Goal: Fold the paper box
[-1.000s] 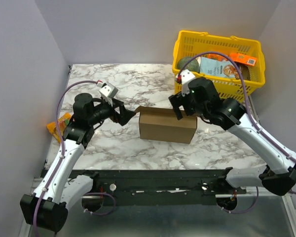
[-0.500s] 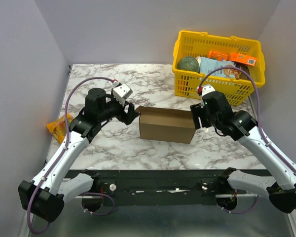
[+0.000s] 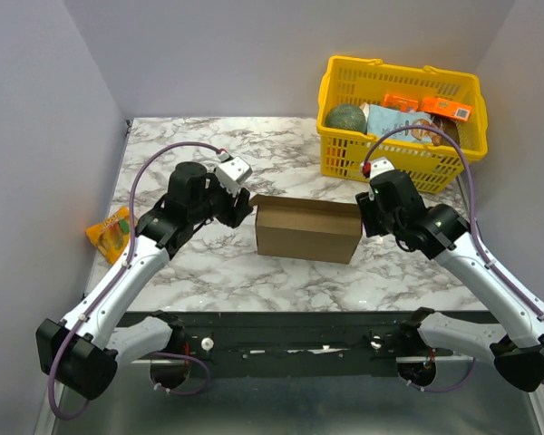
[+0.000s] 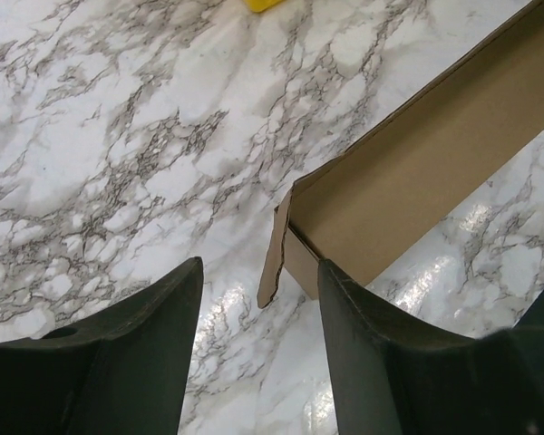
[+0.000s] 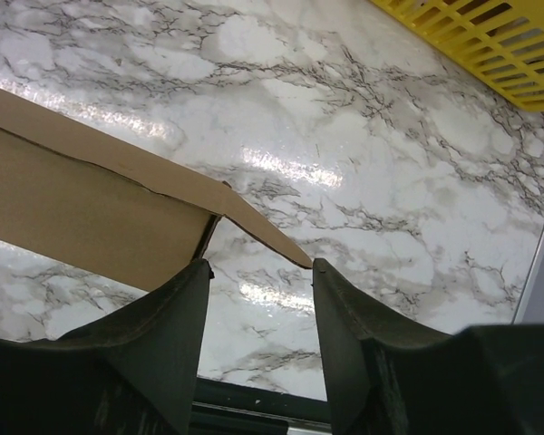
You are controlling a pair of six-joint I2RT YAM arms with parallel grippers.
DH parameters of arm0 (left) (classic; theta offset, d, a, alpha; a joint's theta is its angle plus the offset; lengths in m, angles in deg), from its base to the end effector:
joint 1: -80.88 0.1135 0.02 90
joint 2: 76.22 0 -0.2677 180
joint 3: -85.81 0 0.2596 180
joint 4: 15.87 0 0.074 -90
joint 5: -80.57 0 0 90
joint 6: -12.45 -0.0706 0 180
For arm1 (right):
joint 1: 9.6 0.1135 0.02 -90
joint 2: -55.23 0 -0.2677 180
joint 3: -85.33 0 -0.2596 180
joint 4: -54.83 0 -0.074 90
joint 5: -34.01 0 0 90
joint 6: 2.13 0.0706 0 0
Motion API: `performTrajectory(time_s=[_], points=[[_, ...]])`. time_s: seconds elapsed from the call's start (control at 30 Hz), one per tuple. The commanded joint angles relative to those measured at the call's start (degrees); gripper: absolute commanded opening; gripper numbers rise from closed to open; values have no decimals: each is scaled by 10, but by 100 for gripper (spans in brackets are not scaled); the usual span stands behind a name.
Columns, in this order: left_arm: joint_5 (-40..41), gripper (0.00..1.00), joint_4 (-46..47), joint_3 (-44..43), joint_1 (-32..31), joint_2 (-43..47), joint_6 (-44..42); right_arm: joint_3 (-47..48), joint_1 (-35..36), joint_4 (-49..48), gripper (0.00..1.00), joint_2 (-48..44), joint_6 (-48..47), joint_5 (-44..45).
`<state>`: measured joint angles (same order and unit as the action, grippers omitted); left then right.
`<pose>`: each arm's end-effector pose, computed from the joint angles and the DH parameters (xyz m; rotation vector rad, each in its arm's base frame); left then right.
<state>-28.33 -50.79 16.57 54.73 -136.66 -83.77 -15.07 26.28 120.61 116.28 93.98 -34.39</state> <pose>0.2331 -0.1399 0.3241 0.7694 1.8940 -0.5527 0.2027 0.1145 0.3278 -0.4280 2.2839 -0.0876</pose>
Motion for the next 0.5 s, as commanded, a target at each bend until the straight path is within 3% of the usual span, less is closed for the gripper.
performTrajectory(time_s=[0.0, 0.47], points=[[25, 55, -11, -18, -7, -11, -8, -12, -4, -9, 51, -10, -10, 12], [32, 15, 5, -17, -21, -17, 45, -18, -4, -29, 17, -10, -15, -6]])
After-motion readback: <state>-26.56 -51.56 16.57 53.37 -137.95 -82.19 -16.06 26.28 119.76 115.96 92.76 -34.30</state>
